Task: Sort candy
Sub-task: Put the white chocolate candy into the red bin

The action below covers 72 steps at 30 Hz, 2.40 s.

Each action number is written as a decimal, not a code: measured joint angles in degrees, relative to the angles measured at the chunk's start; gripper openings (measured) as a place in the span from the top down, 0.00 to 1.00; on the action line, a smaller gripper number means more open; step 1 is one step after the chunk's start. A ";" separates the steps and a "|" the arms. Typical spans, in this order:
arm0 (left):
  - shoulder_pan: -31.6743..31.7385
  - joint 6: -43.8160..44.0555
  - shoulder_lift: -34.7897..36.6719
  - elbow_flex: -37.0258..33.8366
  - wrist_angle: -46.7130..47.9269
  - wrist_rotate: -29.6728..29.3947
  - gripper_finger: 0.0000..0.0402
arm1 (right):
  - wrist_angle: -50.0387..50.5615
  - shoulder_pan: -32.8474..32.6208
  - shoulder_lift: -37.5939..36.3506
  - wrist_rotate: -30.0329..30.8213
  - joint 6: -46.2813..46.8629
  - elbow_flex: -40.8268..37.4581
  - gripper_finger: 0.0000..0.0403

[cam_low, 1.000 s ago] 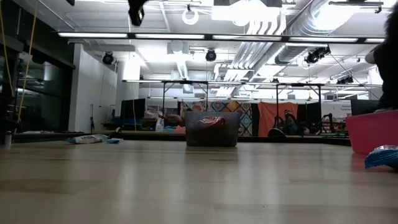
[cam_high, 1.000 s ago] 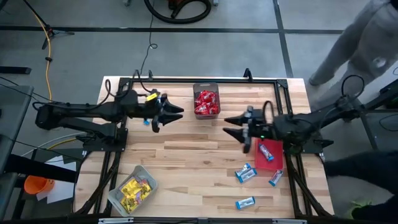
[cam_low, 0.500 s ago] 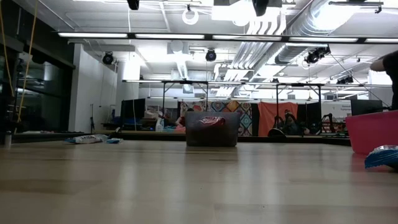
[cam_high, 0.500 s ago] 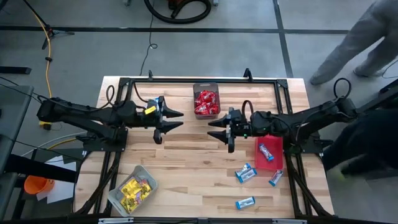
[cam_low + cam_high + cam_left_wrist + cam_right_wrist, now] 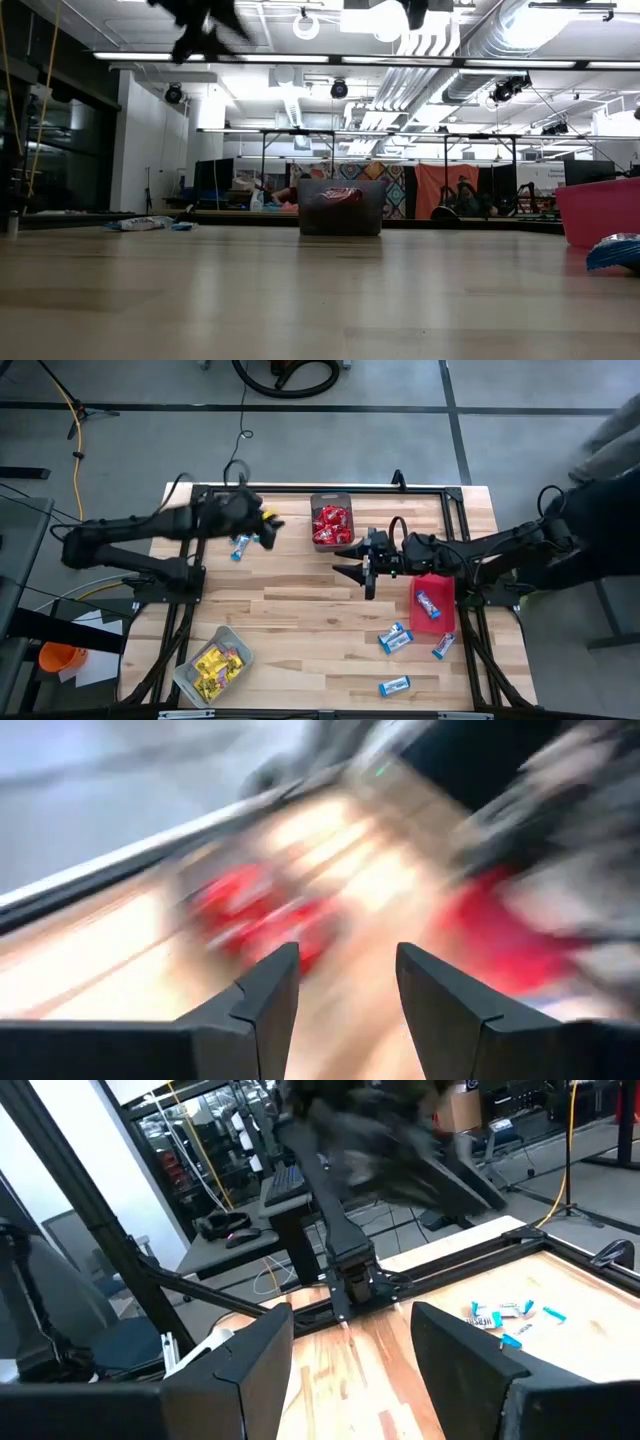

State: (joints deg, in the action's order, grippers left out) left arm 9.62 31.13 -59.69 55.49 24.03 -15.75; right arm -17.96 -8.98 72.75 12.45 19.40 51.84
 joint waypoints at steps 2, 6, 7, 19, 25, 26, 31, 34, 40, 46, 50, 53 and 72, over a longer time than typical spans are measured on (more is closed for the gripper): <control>5.51 -1.44 -3.00 4.11 13.20 -0.04 0.61 | 0.02 0.37 0.00 0.00 0.02 0.01 0.51; 14.86 -2.72 -9.04 5.92 29.84 1.15 0.61 | 0.05 0.76 0.00 0.07 1.13 0.00 0.51; 16.71 -2.75 -10.85 5.37 32.56 2.03 0.61 | 0.07 0.78 0.00 0.10 1.75 0.00 0.51; 23.77 -4.83 -23.91 -5.57 32.64 9.25 0.61 | 0.09 0.75 0.00 0.17 3.06 0.00 0.51; 24.64 -2.86 -25.84 -10.58 27.83 10.95 0.61 | 0.13 0.75 -0.02 0.17 3.06 0.00 0.51; 24.67 -2.66 -25.95 -11.38 26.80 11.17 0.61 | 0.15 0.75 -0.02 0.17 3.06 0.00 0.51; 24.65 -1.33 -26.40 -13.79 24.21 11.18 0.61 | 0.17 0.75 -0.02 0.17 2.73 0.00 0.51; 24.65 -1.77 -26.40 -14.69 23.64 11.56 0.65 | 0.17 0.75 -0.02 0.19 2.67 0.00 0.51; 24.67 -5.59 -25.80 -14.79 23.65 13.40 0.92 | 0.22 0.75 -0.02 0.19 2.64 0.00 0.51; 24.31 -7.76 -19.14 -11.38 28.84 16.08 0.99 | 0.10 0.71 -0.02 -0.21 2.64 0.00 0.51; 22.22 -8.96 -11.18 -4.50 34.61 18.72 1.00 | -1.72 0.71 -0.02 -1.97 2.64 -0.02 0.51; 18.82 -9.05 -5.24 1.33 33.38 19.26 1.00 | -4.34 0.91 -0.04 -2.04 2.63 -0.05 0.51; -8.06 -25.79 -9.99 6.92 -6.27 16.68 1.00 | -6.83 3.73 0.03 -5.38 0.92 0.63 0.51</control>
State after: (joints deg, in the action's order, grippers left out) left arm 1.56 5.35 -69.68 62.41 17.76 0.93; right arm -24.79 -5.25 72.78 7.07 20.32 52.47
